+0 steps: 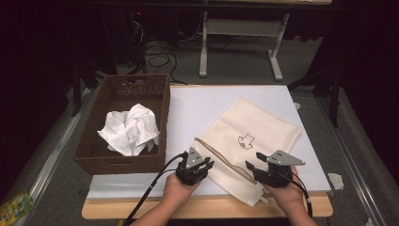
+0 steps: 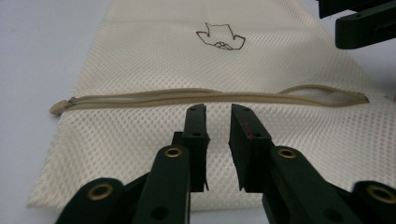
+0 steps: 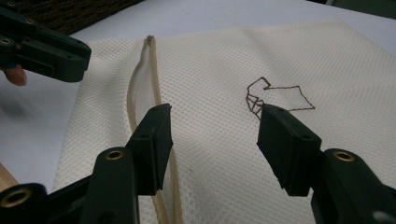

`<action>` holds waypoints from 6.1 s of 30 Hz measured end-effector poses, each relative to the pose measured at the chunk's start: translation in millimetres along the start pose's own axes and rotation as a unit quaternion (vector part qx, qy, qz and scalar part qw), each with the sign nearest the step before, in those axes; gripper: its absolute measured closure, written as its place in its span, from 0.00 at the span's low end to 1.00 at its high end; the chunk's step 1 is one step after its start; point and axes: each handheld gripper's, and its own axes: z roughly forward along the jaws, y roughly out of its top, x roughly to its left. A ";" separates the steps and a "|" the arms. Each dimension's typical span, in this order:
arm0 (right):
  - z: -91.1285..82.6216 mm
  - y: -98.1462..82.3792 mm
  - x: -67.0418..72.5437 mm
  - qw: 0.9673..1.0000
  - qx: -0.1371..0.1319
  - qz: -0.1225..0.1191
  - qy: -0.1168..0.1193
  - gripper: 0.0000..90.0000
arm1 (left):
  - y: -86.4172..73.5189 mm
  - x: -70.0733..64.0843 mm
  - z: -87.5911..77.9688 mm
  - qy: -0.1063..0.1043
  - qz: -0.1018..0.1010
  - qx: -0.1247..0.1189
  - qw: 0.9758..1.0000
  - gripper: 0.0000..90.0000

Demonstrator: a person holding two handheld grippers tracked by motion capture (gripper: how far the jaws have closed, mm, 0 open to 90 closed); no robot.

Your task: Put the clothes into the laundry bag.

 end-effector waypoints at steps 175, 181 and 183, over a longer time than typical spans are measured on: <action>10.2 3.3 -2.0 0.999 -0.032 0.026 0.032 0.95 | 30.4 24.5 -58.6 0.028 -0.013 -0.041 0.999 0.09; 9.2 3.6 -2.0 0.999 -0.033 0.024 0.029 0.95 | 38.8 22.7 -70.3 0.031 -0.015 -0.063 0.997 0.09; 8.8 3.6 -1.6 0.999 -0.033 0.027 0.029 0.95 | 39.9 25.8 -74.6 0.032 -0.019 -0.068 0.997 0.09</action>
